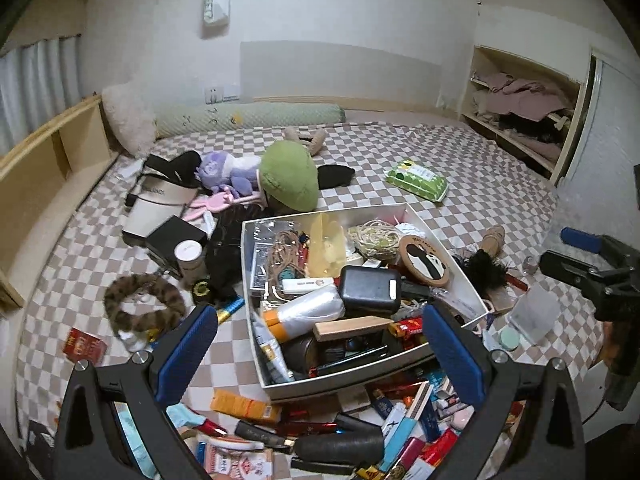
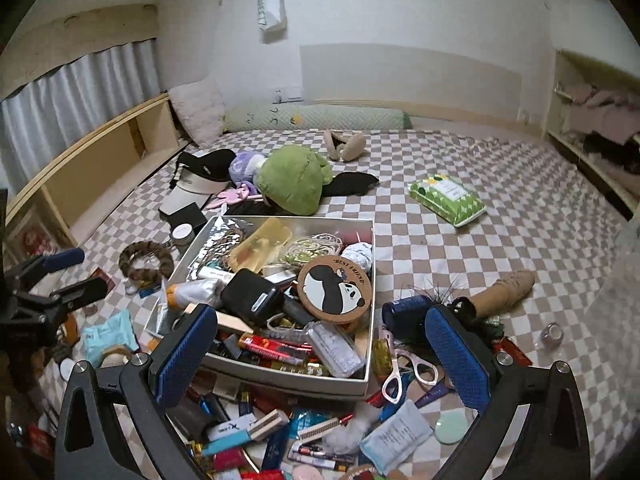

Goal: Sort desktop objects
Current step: 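Open both tools to release the case and coaster, then withdraw from the box, then move both tools toward the loose items beside the box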

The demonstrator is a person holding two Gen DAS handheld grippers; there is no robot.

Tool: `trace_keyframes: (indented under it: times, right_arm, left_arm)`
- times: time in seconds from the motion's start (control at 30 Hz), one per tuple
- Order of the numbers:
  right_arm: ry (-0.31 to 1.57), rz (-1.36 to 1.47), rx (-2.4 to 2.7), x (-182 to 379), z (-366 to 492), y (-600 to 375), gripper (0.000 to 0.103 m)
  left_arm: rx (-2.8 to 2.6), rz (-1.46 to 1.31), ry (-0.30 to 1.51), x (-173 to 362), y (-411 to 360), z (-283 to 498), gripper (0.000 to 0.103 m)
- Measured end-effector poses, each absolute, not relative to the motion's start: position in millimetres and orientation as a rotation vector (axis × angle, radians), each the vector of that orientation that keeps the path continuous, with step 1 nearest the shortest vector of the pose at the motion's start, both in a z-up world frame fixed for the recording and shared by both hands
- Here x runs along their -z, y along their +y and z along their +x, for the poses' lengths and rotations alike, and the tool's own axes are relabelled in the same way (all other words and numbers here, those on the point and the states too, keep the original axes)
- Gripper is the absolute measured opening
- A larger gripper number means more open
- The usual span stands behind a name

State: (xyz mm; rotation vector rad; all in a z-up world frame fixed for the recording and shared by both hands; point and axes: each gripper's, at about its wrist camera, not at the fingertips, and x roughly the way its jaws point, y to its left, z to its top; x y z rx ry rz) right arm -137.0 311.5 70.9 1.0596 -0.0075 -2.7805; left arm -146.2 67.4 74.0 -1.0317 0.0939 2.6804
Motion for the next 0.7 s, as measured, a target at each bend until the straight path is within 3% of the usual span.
trace_keyframes:
  times: [0.7]
  right_arm:
    - [0.036,1.015,2.776,-72,-83,302,0.103]
  left_arm:
    - [-2.701,-1.044,0.096,-78,51,-91,0.103]
